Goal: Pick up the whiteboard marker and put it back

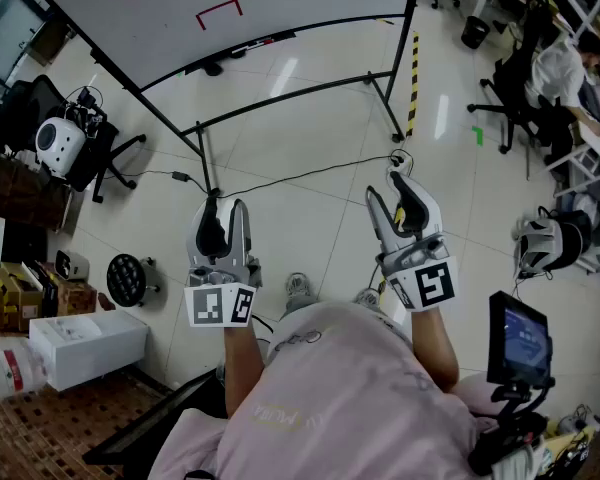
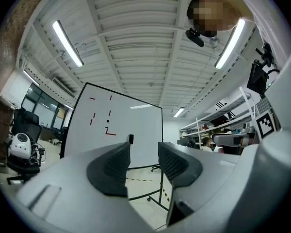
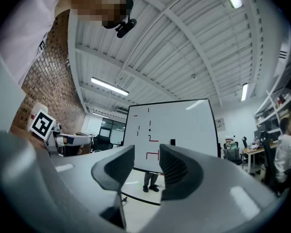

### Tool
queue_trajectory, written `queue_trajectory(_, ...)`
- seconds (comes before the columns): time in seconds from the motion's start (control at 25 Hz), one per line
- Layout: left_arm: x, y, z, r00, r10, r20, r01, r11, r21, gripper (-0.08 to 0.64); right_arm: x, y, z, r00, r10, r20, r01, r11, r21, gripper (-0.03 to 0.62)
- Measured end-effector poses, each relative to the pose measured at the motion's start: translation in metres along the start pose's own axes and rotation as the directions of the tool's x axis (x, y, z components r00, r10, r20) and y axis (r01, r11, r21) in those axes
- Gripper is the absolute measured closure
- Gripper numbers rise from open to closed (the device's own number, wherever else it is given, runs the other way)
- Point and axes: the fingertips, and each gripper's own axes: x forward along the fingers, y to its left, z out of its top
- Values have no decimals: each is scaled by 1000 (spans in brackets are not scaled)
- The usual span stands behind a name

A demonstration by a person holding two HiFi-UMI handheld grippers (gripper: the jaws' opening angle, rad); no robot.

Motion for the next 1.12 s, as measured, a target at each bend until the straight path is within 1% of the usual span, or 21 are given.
queue_trajectory(0.08,2,-3,1,999,-34,-8,34,999,27,393,10,12,1,1000,12,-4,-12,1000,-28,439)
queue_trajectory(0.16,6,-3,0,998,-59,-17,59,998,36,393,21,22,2,1000,22,-6,-22,999,-46,439)
queue_trajectory(0.32,13,1,-8,996,-87,-34,87,996,15,393,33,37,0,999,30,-16,-31,998,-52,439)
queue_trajectory(0.44,20,1,-9,993,-115,-33,115,993,8,393,40,41,-2,999,26,-22,-27,998,-48,439)
queue_trajectory(0.6,26,9,-6,991,-131,-27,131,991,-16,393,53,49,-11,999,26,-36,-27,999,-27,439)
queue_trajectory(0.72,31,20,-8,992,-118,-38,118,993,-9,393,68,52,-16,999,33,-38,-34,999,-26,439)
queue_trajectory(0.8,34,34,-12,995,-87,-53,87,996,-1,393,81,56,-17,999,40,-33,-41,999,-29,439)
queue_trajectory(0.88,34,56,-17,997,-20,-74,19,1000,-14,393,96,65,-20,998,50,-35,-51,998,-26,439)
queue_trajectory(0.96,35,79,-20,995,44,-85,-48,998,-43,420,114,73,-24,998,58,-38,-59,998,-22,439)
queue_trajectory(1.0,39,86,-19,995,52,-83,-56,997,-50,420,124,76,-26,998,59,-37,-60,998,-16,439)
queue_trajectory(1.04,44,89,-18,996,44,-79,-48,998,-46,420,135,78,-27,998,61,-33,-61,998,-7,439)
queue_trajectory(1.12,58,88,-15,998,1,-68,-2,1000,-16,420,153,83,-27,997,74,-22,-73,997,12,439)
